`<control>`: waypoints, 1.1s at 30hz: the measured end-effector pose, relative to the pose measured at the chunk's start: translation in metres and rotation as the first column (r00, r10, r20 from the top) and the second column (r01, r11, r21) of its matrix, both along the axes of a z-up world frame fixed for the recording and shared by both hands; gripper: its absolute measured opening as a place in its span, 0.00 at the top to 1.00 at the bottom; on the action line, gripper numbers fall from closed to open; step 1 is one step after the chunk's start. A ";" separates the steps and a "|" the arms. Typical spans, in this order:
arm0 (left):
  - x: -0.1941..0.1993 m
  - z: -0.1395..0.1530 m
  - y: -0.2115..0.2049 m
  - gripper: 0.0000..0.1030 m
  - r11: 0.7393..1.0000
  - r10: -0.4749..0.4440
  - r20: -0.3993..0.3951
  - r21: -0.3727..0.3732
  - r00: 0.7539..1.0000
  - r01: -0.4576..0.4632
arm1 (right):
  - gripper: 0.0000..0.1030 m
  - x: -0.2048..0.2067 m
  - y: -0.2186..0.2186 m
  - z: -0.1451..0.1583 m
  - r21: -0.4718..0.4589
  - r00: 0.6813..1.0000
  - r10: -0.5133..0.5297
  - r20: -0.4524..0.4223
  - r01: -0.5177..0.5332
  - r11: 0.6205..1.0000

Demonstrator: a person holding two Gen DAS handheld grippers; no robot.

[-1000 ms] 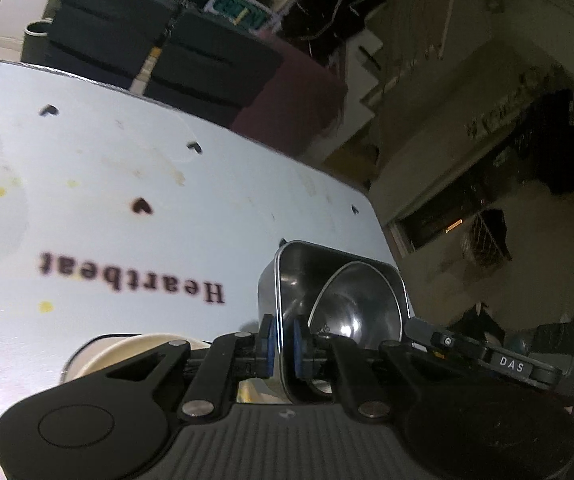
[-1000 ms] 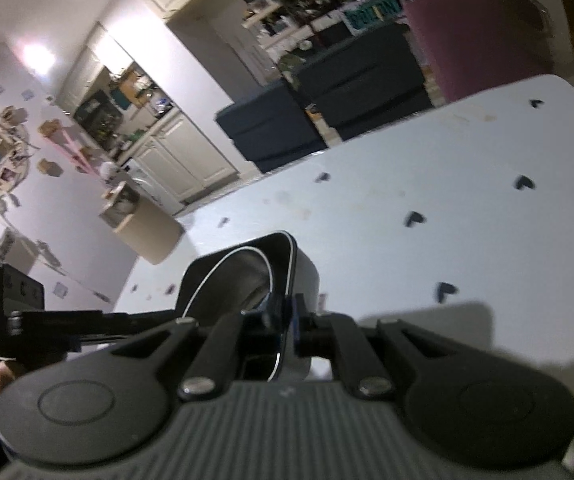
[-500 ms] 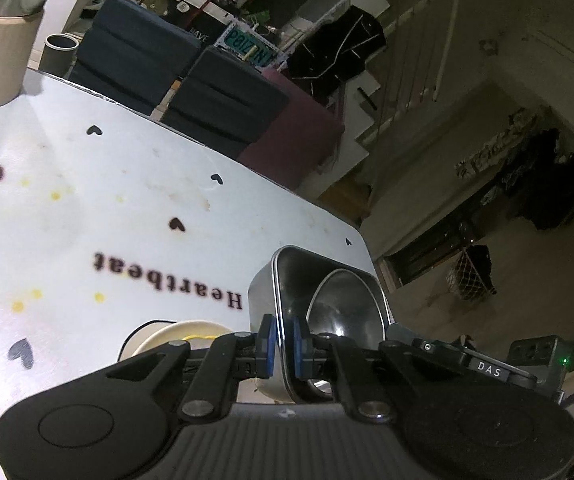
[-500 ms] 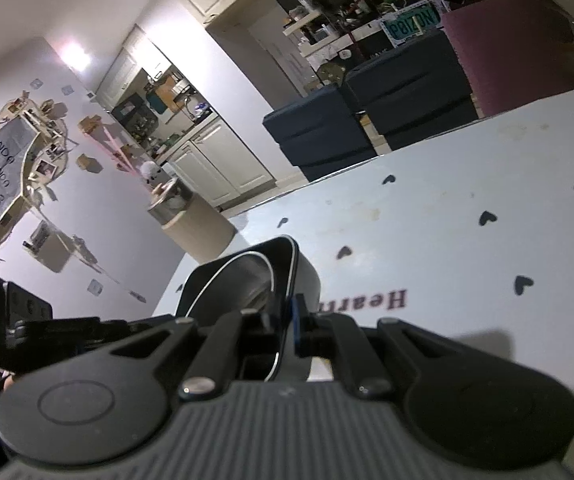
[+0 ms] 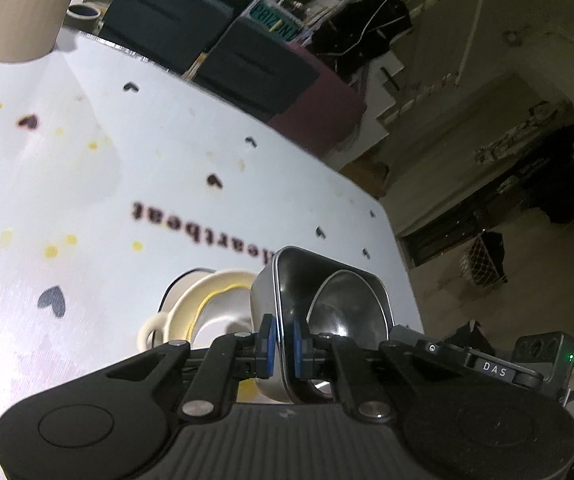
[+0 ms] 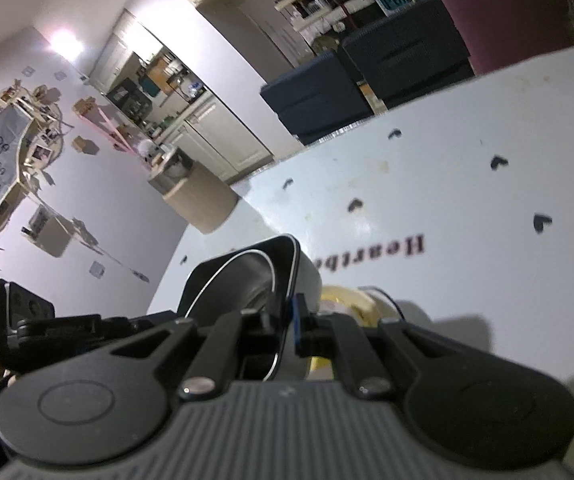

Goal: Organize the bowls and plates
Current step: 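Lift the steel tray with both grippers and carry it over the cream bowls, then lower the steel tray into the stacked cream bowls with both grippers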

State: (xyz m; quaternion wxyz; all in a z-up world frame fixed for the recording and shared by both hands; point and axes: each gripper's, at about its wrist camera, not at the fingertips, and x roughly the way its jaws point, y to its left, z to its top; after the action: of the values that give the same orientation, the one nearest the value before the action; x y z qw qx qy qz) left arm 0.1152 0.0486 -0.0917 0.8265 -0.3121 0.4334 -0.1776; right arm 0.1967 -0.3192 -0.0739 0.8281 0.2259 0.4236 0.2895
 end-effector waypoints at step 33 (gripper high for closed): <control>0.009 -0.036 -0.006 0.91 0.997 -0.025 -0.128 0.075 0.991 0.035 | 0.90 0.000 0.021 -0.023 -0.191 0.988 0.011 -0.152 -0.040 0.981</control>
State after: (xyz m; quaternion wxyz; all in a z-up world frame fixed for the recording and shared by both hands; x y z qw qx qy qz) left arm 0.1246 0.0428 -0.1274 0.8059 -0.2842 0.4963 -0.1531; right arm 0.1967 -0.2984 -0.0967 0.8080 0.1603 0.5137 0.2398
